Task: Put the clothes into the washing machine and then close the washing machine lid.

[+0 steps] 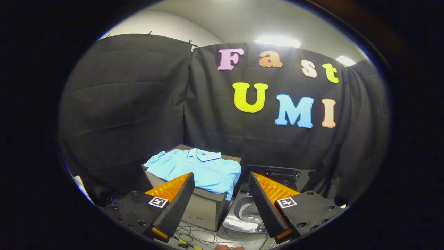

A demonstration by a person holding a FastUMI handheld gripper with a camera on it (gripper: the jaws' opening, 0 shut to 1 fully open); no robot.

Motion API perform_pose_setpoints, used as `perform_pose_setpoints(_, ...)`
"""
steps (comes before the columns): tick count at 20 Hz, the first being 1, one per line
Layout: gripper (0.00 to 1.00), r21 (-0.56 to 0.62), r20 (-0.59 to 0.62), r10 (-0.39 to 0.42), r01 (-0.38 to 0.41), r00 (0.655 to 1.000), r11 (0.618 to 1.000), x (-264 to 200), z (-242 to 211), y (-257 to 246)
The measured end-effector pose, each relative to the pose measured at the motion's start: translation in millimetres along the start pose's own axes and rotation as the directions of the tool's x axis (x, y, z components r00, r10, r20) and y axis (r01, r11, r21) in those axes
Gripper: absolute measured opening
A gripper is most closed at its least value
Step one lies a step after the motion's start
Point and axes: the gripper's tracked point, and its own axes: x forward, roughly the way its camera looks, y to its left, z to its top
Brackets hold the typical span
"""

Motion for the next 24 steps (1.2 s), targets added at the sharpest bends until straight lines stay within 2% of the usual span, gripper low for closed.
perform_pose_setpoints(10, 0.98, -0.016, -0.036, 0.117, -0.118, 0.992, 0.993, 101, 11, 64)
perform_pose_setpoints(18, 0.98, -0.062, -0.079, 0.137, -0.142, 0.988, 0.988, 188, -12, 101)
perform_pose_setpoints(24, 0.98, -0.059, -0.102, 0.133, -0.139, 0.986, 0.989, 230, -36, 124)
